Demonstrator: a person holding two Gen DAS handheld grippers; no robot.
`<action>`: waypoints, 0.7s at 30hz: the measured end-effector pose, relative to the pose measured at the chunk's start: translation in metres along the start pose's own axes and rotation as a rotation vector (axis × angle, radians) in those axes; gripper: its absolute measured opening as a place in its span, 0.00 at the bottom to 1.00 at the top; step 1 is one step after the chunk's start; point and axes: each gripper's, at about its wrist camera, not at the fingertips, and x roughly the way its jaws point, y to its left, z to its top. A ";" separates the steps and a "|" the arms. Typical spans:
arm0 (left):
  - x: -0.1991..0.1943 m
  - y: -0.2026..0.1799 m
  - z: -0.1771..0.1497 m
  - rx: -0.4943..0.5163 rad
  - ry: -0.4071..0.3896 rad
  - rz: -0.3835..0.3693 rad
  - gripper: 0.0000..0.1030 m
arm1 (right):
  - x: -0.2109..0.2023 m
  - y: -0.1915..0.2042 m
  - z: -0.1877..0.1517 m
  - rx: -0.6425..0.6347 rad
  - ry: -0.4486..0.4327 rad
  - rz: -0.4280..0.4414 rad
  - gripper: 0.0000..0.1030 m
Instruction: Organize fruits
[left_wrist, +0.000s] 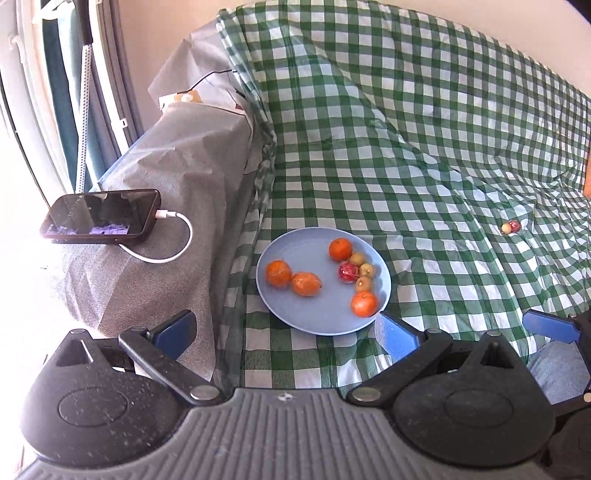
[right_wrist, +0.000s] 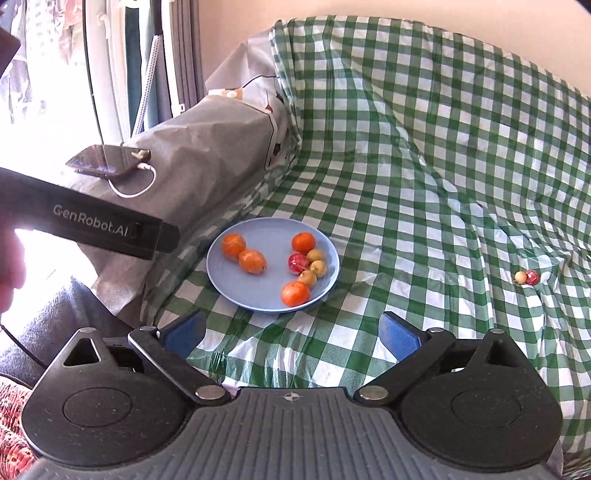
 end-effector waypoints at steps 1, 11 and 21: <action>-0.001 0.000 0.000 0.001 -0.002 0.002 1.00 | -0.001 0.000 0.000 0.001 -0.004 0.001 0.97; -0.002 0.002 -0.001 0.002 -0.005 -0.002 1.00 | -0.004 0.008 -0.002 -0.013 -0.014 0.003 0.97; -0.002 0.000 -0.001 0.002 -0.003 0.000 1.00 | -0.001 0.009 -0.003 -0.009 -0.007 0.004 0.97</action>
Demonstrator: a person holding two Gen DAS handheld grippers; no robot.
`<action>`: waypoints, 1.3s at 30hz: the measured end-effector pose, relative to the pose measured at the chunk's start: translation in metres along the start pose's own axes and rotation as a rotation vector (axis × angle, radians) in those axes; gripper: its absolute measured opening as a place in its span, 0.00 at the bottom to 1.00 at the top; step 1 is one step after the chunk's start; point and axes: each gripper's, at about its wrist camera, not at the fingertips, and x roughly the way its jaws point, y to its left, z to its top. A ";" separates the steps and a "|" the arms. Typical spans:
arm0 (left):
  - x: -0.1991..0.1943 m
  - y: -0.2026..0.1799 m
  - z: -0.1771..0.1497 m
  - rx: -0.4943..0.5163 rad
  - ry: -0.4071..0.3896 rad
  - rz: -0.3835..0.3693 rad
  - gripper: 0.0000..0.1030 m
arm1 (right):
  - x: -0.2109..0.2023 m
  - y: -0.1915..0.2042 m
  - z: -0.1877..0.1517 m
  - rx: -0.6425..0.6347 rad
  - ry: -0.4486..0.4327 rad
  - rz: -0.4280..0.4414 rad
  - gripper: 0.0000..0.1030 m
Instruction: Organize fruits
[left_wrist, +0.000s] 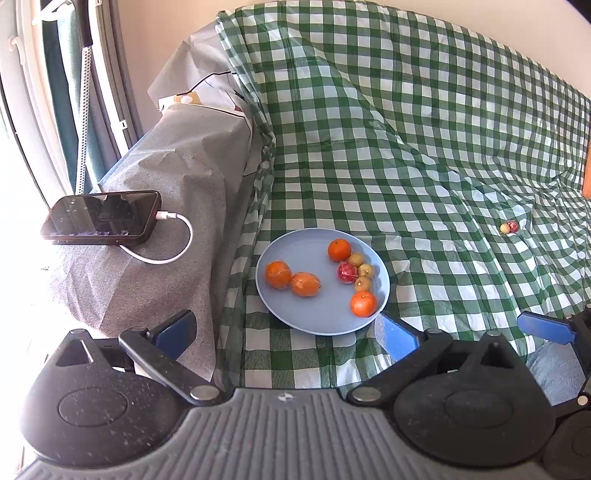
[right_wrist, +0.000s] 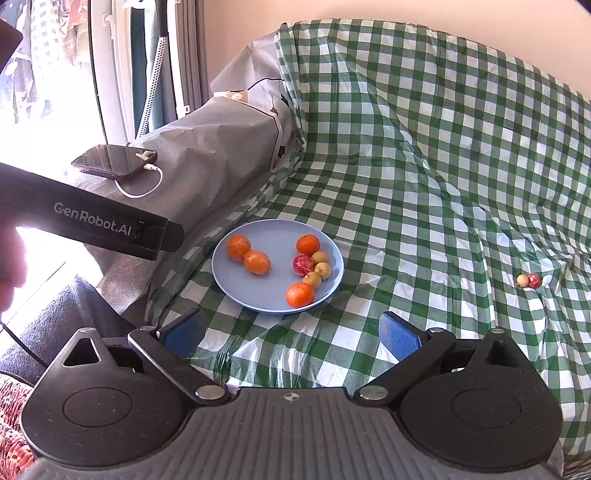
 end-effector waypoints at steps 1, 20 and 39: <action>0.000 0.000 0.000 0.001 0.001 0.001 1.00 | 0.001 0.000 0.000 0.002 0.002 0.001 0.97; 0.022 -0.017 0.015 0.040 0.049 0.003 1.00 | 0.017 -0.016 -0.007 0.082 0.027 0.037 0.97; 0.116 -0.168 0.077 0.277 0.113 -0.153 1.00 | 0.055 -0.236 -0.044 0.409 -0.007 -0.370 0.97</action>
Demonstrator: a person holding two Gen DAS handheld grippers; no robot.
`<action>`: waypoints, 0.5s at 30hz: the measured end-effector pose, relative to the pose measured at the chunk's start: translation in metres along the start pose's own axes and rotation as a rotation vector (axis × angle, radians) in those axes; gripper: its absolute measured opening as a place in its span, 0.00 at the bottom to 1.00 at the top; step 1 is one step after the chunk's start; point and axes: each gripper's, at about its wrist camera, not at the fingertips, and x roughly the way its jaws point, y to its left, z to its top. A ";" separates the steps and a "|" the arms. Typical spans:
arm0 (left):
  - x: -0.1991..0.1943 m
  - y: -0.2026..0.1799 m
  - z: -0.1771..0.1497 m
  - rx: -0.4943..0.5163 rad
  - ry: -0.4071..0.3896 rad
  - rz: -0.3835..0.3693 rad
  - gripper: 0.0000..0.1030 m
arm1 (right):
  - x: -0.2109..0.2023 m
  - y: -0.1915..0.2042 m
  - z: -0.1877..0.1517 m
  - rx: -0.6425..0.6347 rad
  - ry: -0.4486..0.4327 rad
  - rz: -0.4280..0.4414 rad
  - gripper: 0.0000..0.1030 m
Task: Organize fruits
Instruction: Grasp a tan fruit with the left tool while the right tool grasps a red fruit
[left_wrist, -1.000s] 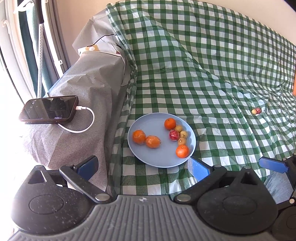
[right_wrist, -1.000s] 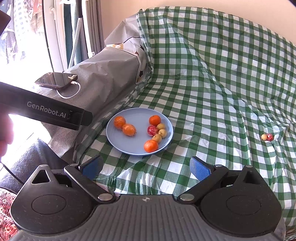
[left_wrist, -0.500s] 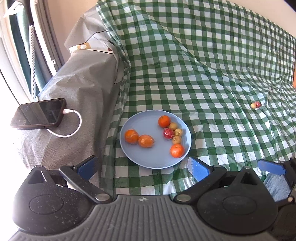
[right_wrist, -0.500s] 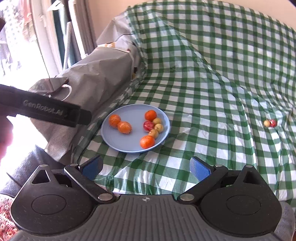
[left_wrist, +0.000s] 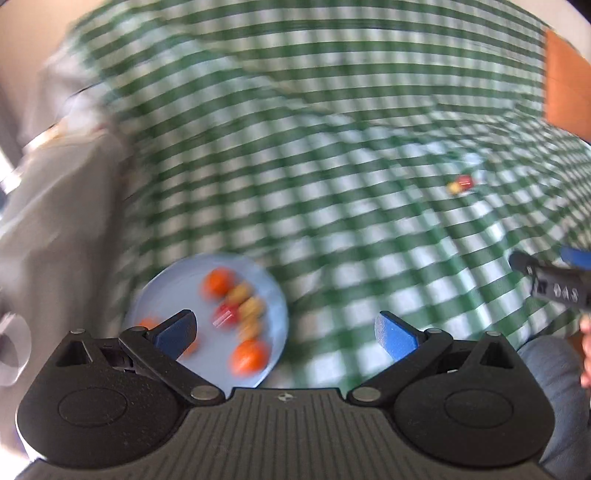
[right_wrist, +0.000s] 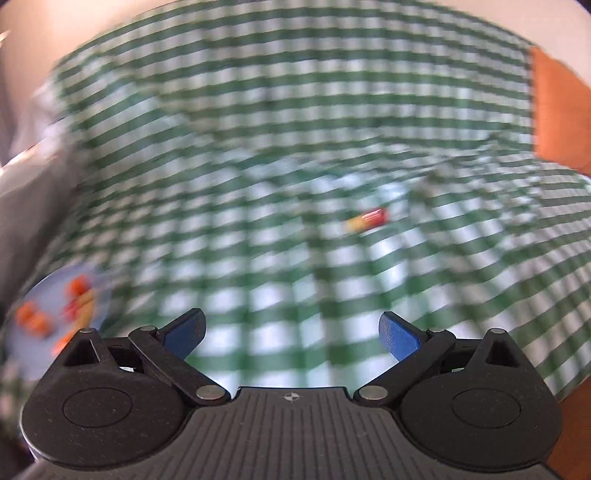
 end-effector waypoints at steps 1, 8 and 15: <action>0.013 -0.015 0.014 0.037 -0.004 -0.023 1.00 | 0.010 -0.016 0.008 0.007 -0.014 -0.021 0.97; 0.133 -0.131 0.107 0.323 -0.074 -0.225 1.00 | 0.107 -0.100 0.066 -0.328 -0.075 0.057 0.86; 0.235 -0.209 0.155 0.540 -0.065 -0.326 0.99 | 0.200 -0.126 0.094 -0.683 -0.016 0.193 0.64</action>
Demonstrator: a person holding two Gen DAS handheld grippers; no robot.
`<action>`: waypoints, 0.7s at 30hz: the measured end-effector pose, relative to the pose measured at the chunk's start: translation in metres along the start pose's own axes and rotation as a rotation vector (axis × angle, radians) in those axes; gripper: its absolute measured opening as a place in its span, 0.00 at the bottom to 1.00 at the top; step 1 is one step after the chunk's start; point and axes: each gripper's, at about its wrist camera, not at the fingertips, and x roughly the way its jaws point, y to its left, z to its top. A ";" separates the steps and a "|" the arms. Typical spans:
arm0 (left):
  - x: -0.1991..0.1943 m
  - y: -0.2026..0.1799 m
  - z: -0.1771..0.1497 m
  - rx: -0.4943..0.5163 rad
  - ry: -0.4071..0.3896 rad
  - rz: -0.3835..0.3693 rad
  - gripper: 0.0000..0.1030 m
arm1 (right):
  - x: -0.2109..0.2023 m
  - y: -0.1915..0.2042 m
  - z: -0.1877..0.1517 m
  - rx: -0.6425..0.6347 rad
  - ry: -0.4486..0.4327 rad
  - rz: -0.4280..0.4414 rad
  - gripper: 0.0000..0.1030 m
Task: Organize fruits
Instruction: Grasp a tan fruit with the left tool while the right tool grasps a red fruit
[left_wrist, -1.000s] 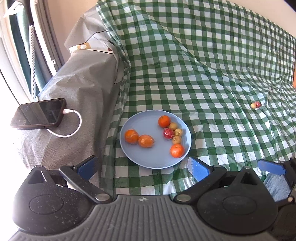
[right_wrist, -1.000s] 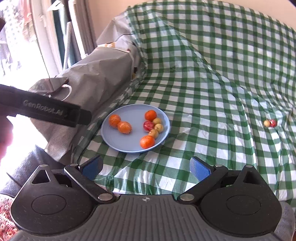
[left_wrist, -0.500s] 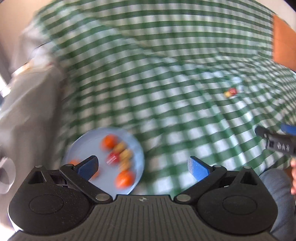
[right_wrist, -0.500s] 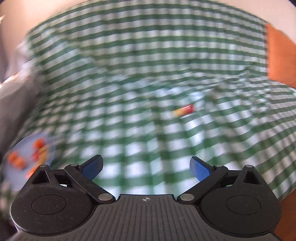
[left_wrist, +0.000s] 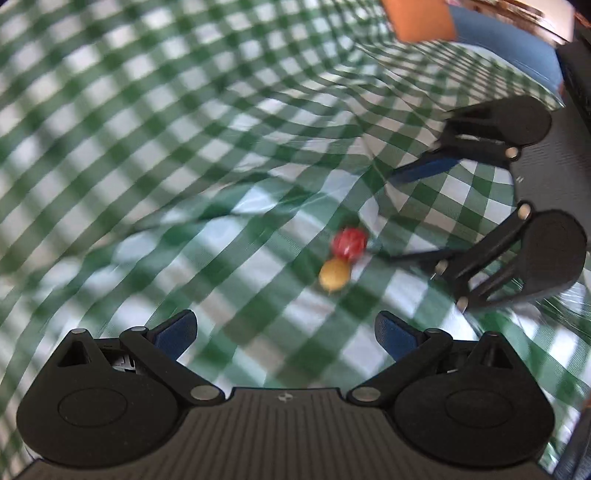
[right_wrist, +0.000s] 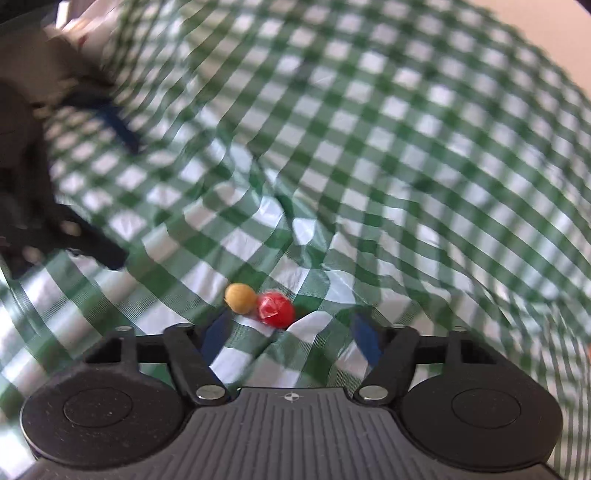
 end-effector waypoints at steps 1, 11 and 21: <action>0.010 -0.001 0.005 0.020 -0.003 -0.022 0.99 | 0.009 -0.002 -0.002 -0.038 0.003 0.017 0.62; 0.074 -0.008 0.026 0.185 0.021 -0.199 0.33 | 0.054 -0.004 -0.005 -0.224 -0.013 0.186 0.28; 0.033 0.021 -0.003 -0.063 0.056 -0.045 0.26 | 0.033 -0.007 -0.023 -0.009 -0.007 0.095 0.28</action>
